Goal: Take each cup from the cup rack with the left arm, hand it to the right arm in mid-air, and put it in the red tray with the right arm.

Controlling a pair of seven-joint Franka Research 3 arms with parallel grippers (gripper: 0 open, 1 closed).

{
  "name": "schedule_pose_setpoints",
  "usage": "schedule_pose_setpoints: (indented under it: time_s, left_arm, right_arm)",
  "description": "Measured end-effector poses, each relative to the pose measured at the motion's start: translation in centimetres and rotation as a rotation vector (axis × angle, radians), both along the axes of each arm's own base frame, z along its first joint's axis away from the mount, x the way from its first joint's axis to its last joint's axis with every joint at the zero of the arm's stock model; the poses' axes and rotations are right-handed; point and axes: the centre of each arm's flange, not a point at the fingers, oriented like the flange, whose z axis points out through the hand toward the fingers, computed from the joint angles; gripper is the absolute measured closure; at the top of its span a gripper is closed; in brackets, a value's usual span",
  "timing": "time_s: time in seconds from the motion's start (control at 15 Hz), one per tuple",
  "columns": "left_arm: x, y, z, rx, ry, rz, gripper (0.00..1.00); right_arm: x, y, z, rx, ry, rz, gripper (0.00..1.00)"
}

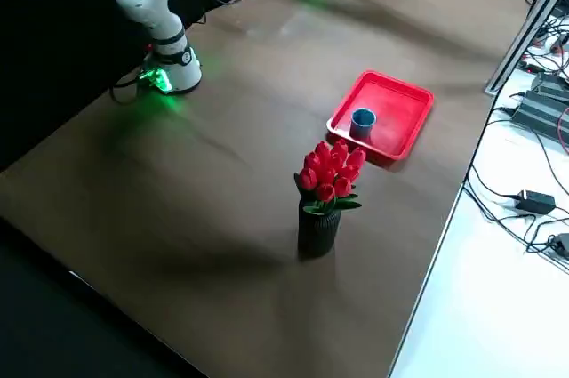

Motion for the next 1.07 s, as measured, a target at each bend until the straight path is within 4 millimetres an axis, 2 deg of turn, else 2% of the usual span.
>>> schedule_pose_setpoints:
  time_s: [0.13,0.2,0.27,0.33,0.4,0.47,0.53,0.73,0.93,1.07]
  left_arm:
    - [0.8,2.2,-0.9,0.14,0.027,0.005,0.0]
    - [1.7,5.3,-2.0,0.334,0.034,0.018,0.0]
    - [2.0,6.7,-2.5,0.434,0.026,0.021,0.0]
    - [2.3,8.0,-3.0,0.523,0.015,0.022,0.0]
    - [2.3,8.0,-3.0,0.523,0.015,0.022,0.0]
    - [2.7,9.4,-3.4,0.607,-0.001,0.028,0.0]
    - [3.4,12.2,-3.8,0.729,-0.043,0.042,0.0]
    - [4.2,16.7,-3.0,0.878,-0.107,0.059,0.0]
    - [4.1,20.1,-1.4,1.034,-0.168,0.057,0.0]
    - [4.2,22.6,-0.4,1.104,-0.188,0.075,0.0]
  right_arm:
    - [0.0,-0.4,-0.7,-0.071,-0.121,0.075,0.9]
    - [0.1,-0.8,-1.8,-0.117,-0.235,0.157,0.9]
    - [0.2,-0.9,-2.6,-0.138,-0.282,0.197,0.9]
    - [0.4,-1.2,-3.5,-0.167,-0.328,0.242,0.9]
    - [0.4,-1.2,-3.5,-0.167,-0.328,0.242,0.9]
    - [0.5,-1.5,-4.5,-0.202,-0.376,0.291,0.9]
    - [0.8,-2.1,-6.0,-0.262,-0.449,0.376,0.9]
    - [1.2,-2.8,-6.4,-0.372,-0.588,0.534,0.9]
    - [1.7,-3.1,-6.5,-0.418,-0.699,0.659,0.9]
    - [2.1,-3.5,-7.5,-0.448,-0.781,0.765,0.9]
